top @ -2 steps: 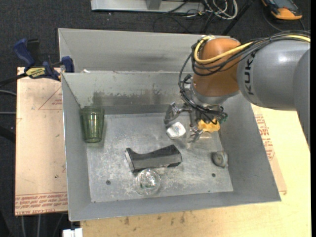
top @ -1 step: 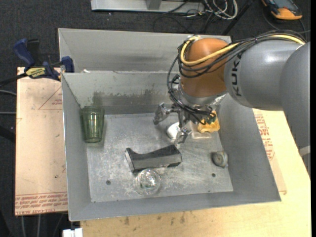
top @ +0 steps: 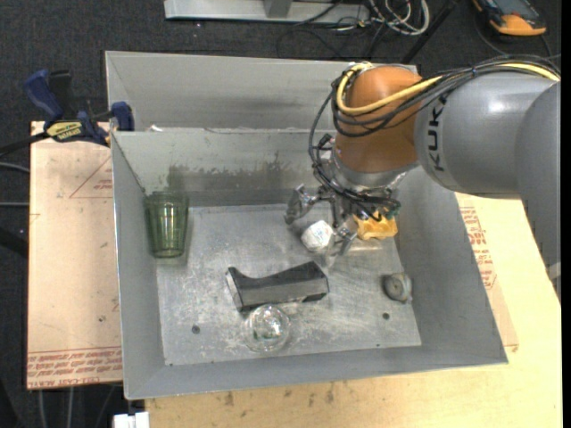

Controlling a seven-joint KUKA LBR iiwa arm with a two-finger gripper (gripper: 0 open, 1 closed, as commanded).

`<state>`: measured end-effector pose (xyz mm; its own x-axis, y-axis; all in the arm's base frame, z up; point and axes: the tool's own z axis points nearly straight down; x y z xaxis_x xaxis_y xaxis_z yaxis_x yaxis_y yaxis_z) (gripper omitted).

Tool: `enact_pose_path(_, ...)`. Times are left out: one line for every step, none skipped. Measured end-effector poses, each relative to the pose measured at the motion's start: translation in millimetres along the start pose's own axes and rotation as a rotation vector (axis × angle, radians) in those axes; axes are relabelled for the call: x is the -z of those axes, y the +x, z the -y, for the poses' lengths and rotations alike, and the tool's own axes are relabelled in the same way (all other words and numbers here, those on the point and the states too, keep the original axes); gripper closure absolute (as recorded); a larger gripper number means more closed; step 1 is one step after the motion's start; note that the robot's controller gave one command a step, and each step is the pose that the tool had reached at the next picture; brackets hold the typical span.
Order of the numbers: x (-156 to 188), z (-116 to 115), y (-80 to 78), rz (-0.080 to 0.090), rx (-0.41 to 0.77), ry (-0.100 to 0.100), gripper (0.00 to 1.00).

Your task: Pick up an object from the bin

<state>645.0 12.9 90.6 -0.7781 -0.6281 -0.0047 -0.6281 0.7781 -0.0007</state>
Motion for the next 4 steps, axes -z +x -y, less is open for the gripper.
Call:
enact_pose_path(-2, 11, 8.9, 0.0, 0.357, 0.0, 0.0)
enact_pose_path(-9, 32, 13.5, 0.0, 0.348, -0.003, 1.0)
enact_pose_path(-9, 32, 13.5, 0.0, 0.347, -0.003, 1.0)
enact_pose_path(20, 25, 16.5, -0.002, 0.369, -0.004, 1.0)
